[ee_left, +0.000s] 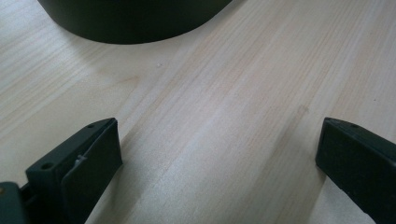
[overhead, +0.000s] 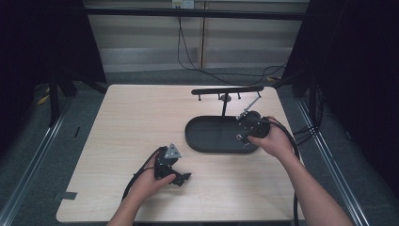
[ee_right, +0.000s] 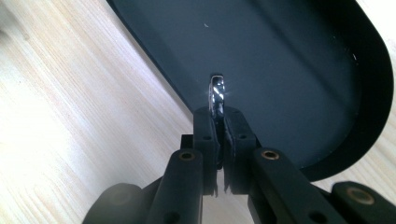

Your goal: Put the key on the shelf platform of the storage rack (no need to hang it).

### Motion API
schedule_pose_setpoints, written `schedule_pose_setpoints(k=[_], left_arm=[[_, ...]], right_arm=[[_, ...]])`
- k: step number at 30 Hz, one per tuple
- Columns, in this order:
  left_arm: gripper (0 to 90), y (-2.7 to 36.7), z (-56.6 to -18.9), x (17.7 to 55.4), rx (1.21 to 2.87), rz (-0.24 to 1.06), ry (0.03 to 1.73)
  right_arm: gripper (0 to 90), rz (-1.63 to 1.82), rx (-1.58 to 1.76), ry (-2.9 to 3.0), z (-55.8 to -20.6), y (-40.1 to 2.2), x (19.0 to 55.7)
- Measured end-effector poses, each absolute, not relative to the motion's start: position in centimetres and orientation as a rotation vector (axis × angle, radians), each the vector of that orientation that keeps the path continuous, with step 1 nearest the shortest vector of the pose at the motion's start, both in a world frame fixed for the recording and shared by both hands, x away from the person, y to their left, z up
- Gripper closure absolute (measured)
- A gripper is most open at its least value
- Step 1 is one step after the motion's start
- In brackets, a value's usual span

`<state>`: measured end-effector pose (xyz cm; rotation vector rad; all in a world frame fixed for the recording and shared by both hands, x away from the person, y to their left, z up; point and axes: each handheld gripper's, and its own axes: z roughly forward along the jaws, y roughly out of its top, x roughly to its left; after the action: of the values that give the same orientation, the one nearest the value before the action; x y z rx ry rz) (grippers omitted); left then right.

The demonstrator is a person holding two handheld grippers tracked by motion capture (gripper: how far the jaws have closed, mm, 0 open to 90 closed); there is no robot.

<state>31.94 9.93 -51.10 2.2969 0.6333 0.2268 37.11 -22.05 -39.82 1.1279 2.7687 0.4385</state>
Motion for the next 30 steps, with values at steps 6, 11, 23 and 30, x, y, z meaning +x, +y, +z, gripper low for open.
schedule_pose_setpoints(k=[6, 11, 23, 30], left_arm=[[0.0, 9.9, -51.1, 31.9, 2.297, 0.227, 0.633], [0.0, 9.9, -51.1, 31.9, 2.297, 0.226, 0.633], [0.0, 9.9, -51.1, 31.9, 2.289, 0.226, 0.639], [0.0, 9.9, -51.1, 31.9, 2.290, 0.222, 0.637]], right_arm=[[85.8, 0.426, 1.129, 2.757, -39.1, -22.4, 37.2], [85.7, 0.429, 1.132, 2.757, -38.7, -22.5, 37.4], [85.7, 0.415, 1.140, 2.742, -38.1, -22.2, 38.7], [85.7, 0.406, 1.192, 2.709, -39.0, -22.0, 40.0]])
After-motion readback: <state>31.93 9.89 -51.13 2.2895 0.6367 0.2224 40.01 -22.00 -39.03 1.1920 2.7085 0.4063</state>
